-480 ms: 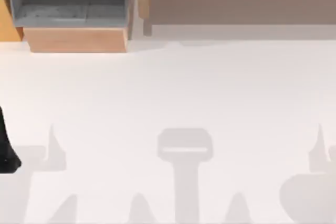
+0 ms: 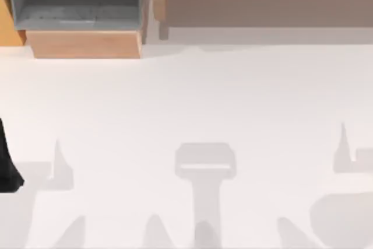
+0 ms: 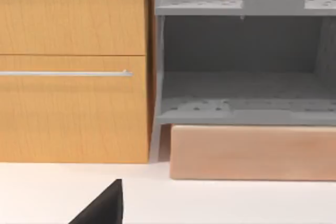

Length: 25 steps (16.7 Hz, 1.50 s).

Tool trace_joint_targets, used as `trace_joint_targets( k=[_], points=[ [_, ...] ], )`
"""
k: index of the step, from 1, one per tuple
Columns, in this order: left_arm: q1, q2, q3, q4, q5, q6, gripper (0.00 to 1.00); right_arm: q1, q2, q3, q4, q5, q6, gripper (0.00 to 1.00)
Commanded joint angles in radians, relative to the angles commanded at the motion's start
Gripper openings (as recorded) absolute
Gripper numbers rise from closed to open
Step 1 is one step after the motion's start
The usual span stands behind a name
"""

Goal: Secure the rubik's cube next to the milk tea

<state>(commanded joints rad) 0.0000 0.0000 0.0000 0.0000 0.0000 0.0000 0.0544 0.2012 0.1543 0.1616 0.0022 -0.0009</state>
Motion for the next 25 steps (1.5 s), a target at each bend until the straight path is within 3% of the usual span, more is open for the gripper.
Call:
trace_joint_targets(
  k=[7,16,25],
  points=[
    [0.0,0.0,0.0,0.0,0.0,0.0,1.0,0.148,0.603,0.362,0.367,0.082,0.001,1.0],
    [0.0,0.0,0.0,0.0,0.0,0.0,1.0,0.346,1.463,0.746,0.725,0.324,0.017,1.0],
    [0.0,0.0,0.0,0.0,0.0,0.0,1.0,0.429,1.845,0.892,0.832,0.512,0.017,1.0]
  ],
)
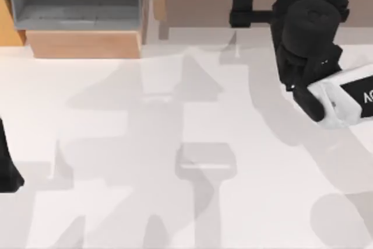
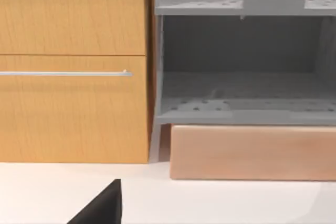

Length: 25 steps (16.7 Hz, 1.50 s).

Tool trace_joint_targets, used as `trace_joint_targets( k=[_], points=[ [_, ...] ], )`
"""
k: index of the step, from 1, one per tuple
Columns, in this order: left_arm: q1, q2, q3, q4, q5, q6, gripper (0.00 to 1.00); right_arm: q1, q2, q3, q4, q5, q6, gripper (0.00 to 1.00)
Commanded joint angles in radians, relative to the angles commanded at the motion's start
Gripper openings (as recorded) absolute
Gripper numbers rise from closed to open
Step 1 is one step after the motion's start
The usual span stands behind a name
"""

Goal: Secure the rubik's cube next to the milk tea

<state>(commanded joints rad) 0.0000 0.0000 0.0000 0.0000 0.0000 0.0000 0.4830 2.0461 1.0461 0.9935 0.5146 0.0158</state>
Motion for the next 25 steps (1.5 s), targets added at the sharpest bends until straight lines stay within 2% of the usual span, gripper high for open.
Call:
trace_joint_targets(
  k=[7,15,20,25],
  points=[
    [0.0,0.0,0.0,0.0,0.0,0.0,1.0,-0.007,0.012,0.014,-0.006,-0.003,0.0,1.0],
    [0.0,0.0,0.0,0.0,0.0,0.0,1.0,-0.059,0.148,0.252,-0.102,-0.056,-0.002,1.0],
    [0.0,0.0,0.0,0.0,0.0,0.0,1.0,-0.064,0.161,0.271,-0.11,-0.061,-0.002,1.0],
    [0.0,0.0,0.0,0.0,0.0,0.0,1.0,-0.064,0.161,0.271,-0.11,-0.061,-0.002,0.62]
  ],
)
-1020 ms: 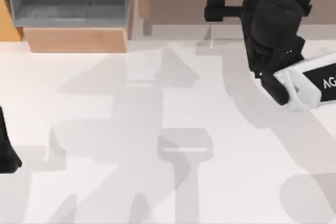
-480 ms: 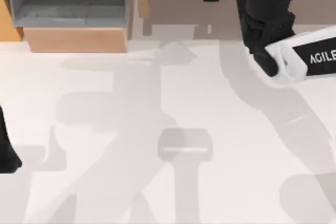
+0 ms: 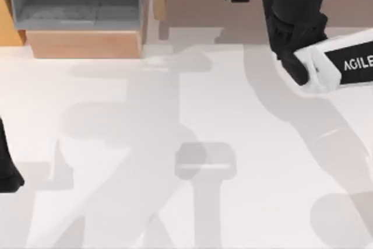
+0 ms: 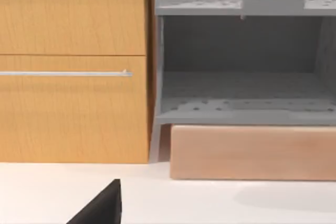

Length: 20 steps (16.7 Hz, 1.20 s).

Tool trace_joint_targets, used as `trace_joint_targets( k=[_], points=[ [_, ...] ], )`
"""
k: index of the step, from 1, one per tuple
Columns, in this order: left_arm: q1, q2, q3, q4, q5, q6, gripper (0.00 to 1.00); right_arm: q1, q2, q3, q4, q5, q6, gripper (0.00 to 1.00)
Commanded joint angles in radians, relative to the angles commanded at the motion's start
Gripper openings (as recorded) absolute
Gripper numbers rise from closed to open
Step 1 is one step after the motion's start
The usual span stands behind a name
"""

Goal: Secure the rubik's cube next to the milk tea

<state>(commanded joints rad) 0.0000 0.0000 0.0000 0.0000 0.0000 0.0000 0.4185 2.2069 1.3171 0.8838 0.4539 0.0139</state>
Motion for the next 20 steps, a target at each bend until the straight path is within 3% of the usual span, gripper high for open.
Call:
trace_joint_targets(
  k=[8,20],
  points=[
    [0.0,0.0,0.0,0.0,0.0,0.0,1.0,0.0,0.0,0.0,0.0,0.0,0.0,0.02],
    [0.0,0.0,0.0,0.0,0.0,0.0,1.0,0.003,-0.016,0.006,-0.02,-0.001,0.002,0.0]
  ],
)
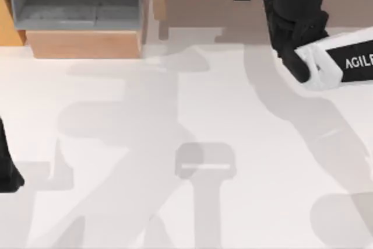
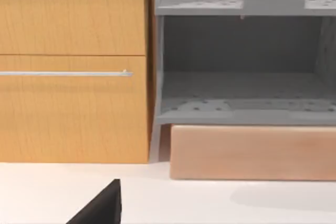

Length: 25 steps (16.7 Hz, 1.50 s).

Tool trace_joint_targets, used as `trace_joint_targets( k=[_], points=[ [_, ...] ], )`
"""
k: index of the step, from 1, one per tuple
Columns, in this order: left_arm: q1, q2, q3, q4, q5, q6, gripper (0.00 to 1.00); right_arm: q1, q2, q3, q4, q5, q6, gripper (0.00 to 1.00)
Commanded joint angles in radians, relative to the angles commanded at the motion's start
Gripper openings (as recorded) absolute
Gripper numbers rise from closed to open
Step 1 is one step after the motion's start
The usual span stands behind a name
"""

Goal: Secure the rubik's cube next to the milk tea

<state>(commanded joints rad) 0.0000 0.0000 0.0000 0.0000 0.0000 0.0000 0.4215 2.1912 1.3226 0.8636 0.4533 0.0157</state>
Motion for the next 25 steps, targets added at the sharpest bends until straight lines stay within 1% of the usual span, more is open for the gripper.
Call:
trace_joint_targets(
  k=[7,10,13,16,18,21,25],
  points=[
    [0.0,0.0,0.0,0.0,0.0,0.0,1.0,-0.001,-0.01,0.003,-0.014,-0.005,0.004,0.0],
    [0.0,0.0,0.0,0.0,0.0,0.0,1.0,-0.003,-0.051,0.018,-0.061,-0.039,0.022,0.0],
    [0.0,0.0,0.0,0.0,0.0,0.0,1.0,0.003,-0.113,0.034,-0.163,-0.093,0.055,0.0],
    [0.0,0.0,0.0,0.0,0.0,0.0,1.0,0.014,-0.188,0.048,-0.328,-0.163,0.103,0.0],
    [0.0,0.0,0.0,0.0,0.0,0.0,1.0,0.025,-0.243,0.051,-0.48,-0.214,0.143,0.0],
    [0.0,0.0,0.0,0.0,0.0,0.0,1.0,0.04,-0.326,0.034,-0.76,-0.287,0.207,0.0],
    [0.0,0.0,0.0,0.0,0.0,0.0,1.0,0.05,-0.422,-0.033,-1.179,-0.368,0.297,0.0]
  ],
)
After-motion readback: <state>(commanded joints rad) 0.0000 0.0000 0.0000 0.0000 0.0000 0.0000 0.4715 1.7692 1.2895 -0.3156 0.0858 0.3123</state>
